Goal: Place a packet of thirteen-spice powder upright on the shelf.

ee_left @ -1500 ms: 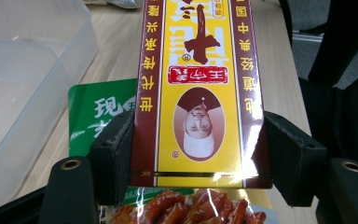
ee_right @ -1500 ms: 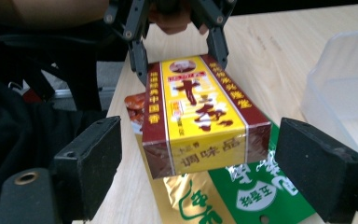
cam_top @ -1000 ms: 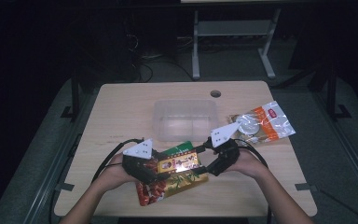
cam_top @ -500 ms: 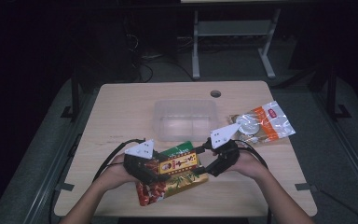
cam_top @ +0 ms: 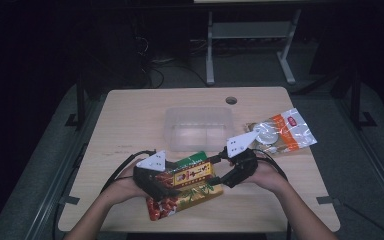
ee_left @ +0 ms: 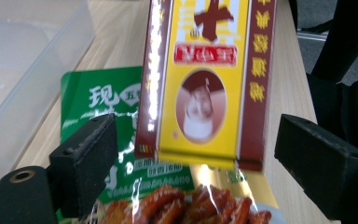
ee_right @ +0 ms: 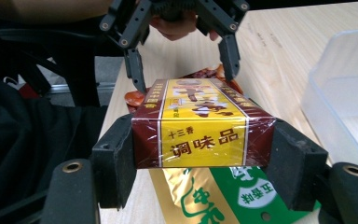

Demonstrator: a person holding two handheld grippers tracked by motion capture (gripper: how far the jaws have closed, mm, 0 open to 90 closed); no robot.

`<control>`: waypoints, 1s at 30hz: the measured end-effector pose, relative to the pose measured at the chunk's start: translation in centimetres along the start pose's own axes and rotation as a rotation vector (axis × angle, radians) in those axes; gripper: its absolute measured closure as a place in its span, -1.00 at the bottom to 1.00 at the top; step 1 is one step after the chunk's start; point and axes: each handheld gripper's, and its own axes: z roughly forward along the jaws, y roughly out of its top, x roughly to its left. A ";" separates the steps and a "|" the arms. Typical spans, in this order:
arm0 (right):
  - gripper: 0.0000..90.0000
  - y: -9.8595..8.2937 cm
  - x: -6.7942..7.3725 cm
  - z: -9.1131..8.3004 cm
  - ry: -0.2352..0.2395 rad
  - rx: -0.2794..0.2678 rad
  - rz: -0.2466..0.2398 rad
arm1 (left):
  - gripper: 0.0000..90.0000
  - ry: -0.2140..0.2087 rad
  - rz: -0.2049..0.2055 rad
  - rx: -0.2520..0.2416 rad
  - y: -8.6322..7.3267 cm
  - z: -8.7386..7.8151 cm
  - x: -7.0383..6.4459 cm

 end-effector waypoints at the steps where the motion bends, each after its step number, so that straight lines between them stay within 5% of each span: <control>1: -0.29 0.0 0.0 -0.1 -0.006 -0.001 0.004 | -0.72 0.006 -0.004 0.002 -0.1 -0.2 0.0; 14: -0.29 1.1 0.0 -1.3 -0.081 0.013 -0.003 | -0.72 0.083 -0.096 0.029 -2.7 -2.6 -0.5; 20: -0.29 2.0 -0.8 -2.1 -0.115 0.016 -0.009 | -0.71 0.126 -0.107 0.065 -3.9 -3.3 -1.2; 30: -0.29 4.1 -2.7 -2.8 -0.165 0.044 -0.007 | -0.65 0.180 -0.150 0.056 -6.1 -4.6 -1.1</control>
